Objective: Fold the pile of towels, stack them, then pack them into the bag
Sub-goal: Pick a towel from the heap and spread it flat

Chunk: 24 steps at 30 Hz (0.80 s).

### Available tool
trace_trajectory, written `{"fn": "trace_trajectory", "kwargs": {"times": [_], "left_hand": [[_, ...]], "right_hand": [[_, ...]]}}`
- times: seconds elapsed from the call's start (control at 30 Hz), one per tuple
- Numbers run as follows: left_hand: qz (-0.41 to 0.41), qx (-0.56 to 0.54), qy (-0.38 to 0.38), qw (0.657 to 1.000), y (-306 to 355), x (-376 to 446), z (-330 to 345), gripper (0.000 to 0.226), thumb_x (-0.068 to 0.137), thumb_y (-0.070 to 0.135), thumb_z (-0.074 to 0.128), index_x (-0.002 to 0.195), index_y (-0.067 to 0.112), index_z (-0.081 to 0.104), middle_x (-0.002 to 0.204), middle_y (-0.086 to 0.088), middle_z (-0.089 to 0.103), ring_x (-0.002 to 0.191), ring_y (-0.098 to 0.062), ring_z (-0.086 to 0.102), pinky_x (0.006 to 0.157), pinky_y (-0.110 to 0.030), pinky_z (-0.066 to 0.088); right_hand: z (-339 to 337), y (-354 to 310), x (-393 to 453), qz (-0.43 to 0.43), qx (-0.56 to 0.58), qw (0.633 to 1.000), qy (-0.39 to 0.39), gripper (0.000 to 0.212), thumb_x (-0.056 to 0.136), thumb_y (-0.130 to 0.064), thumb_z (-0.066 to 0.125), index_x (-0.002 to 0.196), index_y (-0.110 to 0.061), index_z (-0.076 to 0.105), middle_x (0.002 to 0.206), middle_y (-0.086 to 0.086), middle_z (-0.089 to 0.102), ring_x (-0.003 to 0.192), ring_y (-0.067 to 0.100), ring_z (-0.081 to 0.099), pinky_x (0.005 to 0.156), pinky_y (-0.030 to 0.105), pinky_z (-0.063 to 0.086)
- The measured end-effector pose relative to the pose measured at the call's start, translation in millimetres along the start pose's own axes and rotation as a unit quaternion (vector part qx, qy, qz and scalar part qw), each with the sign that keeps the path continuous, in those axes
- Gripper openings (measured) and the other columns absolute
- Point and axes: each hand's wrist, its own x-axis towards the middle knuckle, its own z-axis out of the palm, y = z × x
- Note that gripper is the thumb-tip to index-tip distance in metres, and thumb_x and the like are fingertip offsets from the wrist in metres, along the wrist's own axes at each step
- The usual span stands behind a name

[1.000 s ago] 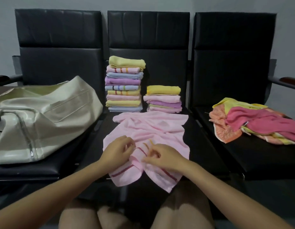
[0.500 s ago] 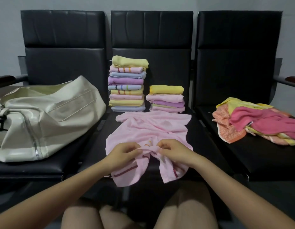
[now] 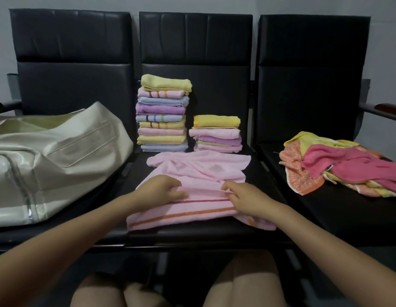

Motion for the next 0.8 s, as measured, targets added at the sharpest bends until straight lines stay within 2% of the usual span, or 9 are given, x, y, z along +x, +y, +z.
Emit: {"fn": "trace_trajectory", "kwargs": {"times": [0.07,0.2,0.3,0.43,0.53,0.6,0.67,0.73,0.8], "left_hand": [[-0.025,-0.026,0.011,0.999,-10.4,8.4,-1.3,0.048,0.090,0.046,0.062,0.060,0.016,0.040,0.057,0.003,0.033,0.056,-0.010,0.031,0.057,-0.031,0.026],[-0.088,-0.075,0.056,0.992,-32.3,30.1,-2.8,0.048,0.090,0.040,0.062,0.056,0.018,0.037,0.055,0.006,0.036,0.054,-0.009,0.034,0.056,-0.030,0.029],[-0.111,-0.084,0.077,0.987,-42.3,42.8,0.0,0.045,0.092,0.032,0.060,0.058,0.017,0.036,0.056,0.006,0.036,0.054,-0.009,0.033,0.054,-0.029,0.027],[-0.111,-0.076,0.092,0.987,-49.5,56.0,4.9,0.039,0.096,0.028,0.054,0.061,0.014,0.042,0.061,0.003,0.044,0.060,-0.012,0.039,0.061,-0.033,0.033],[-0.089,-0.070,0.113,0.987,-51.0,66.0,4.8,0.035,0.096,0.023,0.049,0.064,0.009,0.044,0.065,-0.002,0.048,0.065,-0.017,0.043,0.066,-0.039,0.039],[-0.095,-0.060,0.135,0.984,-51.3,77.0,3.4,0.033,0.098,0.022,0.047,0.069,0.005,0.049,0.074,-0.005,0.053,0.073,-0.020,0.048,0.071,-0.039,0.039],[-0.111,-0.048,0.158,0.980,-51.7,90.6,3.8,0.031,0.099,0.022,0.045,0.071,0.009,0.050,0.080,-0.005,0.055,0.080,-0.022,0.050,0.071,-0.036,0.038],[-0.119,-0.035,0.166,0.978,-52.7,101.7,9.7,0.029,0.099,0.021,0.043,0.071,0.013,0.048,0.081,-0.004,0.055,0.081,-0.022,0.050,0.071,-0.034,0.037],[-0.116,-0.015,0.145,0.982,-56.0,107.1,20.2,0.026,0.099,0.021,0.042,0.076,0.012,0.049,0.085,-0.007,0.060,0.083,-0.025,0.053,0.073,-0.037,0.040]], "right_hand": [[-6.4,9.2,10.1,0.030,-0.035,0.999,0.023,0.033,0.095,-0.015,0.037,0.123,-0.021,0.053,0.113,0.007,0.063,0.097,0.027,0.057,0.075,0.034,0.045],[-20.8,28.3,34.8,0.092,-0.150,0.984,0.021,0.020,0.091,-0.012,0.040,0.108,-0.016,0.048,0.101,0.006,0.058,0.081,0.023,0.050,0.053,0.031,0.030],[-22.0,43.2,52.6,0.135,-0.166,0.977,0.019,0.020,0.095,-0.024,0.038,0.108,-0.016,0.051,0.100,0.002,0.057,0.084,0.021,0.053,0.058,0.031,0.035],[-15.8,56.8,65.8,0.111,-0.165,0.977,0.080,0.021,0.096,-0.030,0.043,0.114,-0.021,0.051,0.104,0.000,0.064,0.087,0.022,0.058,0.064,0.032,0.041],[-9.7,67.0,73.6,0.100,-0.108,0.978,0.148,0.016,0.095,-0.026,0.046,0.091,-0.018,0.059,0.089,0.001,0.066,0.081,0.023,0.059,0.064,0.036,0.046],[-11.8,70.8,82.1,0.102,-0.028,0.975,0.197,0.025,0.096,-0.023,0.046,0.075,-0.012,0.053,0.081,0.005,0.061,0.078,0.025,0.055,0.064,0.039,0.044],[-13.7,65.9,91.1,0.087,0.032,0.969,0.230,0.029,0.098,-0.019,0.043,0.071,-0.011,0.047,0.081,0.006,0.054,0.081,0.024,0.050,0.067,0.038,0.040],[-9.3,53.0,95.6,0.060,0.067,0.977,0.196,0.024,0.097,-0.025,0.047,0.077,-0.012,0.051,0.088,0.001,0.055,0.087,0.022,0.052,0.071,0.035,0.041],[4.2,41.8,93.5,0.031,0.035,0.995,0.091,0.023,0.090,-0.040,0.056,0.100,-0.020,0.062,0.106,-0.005,0.059,0.099,0.019,0.055,0.083,0.036,0.046]]}}
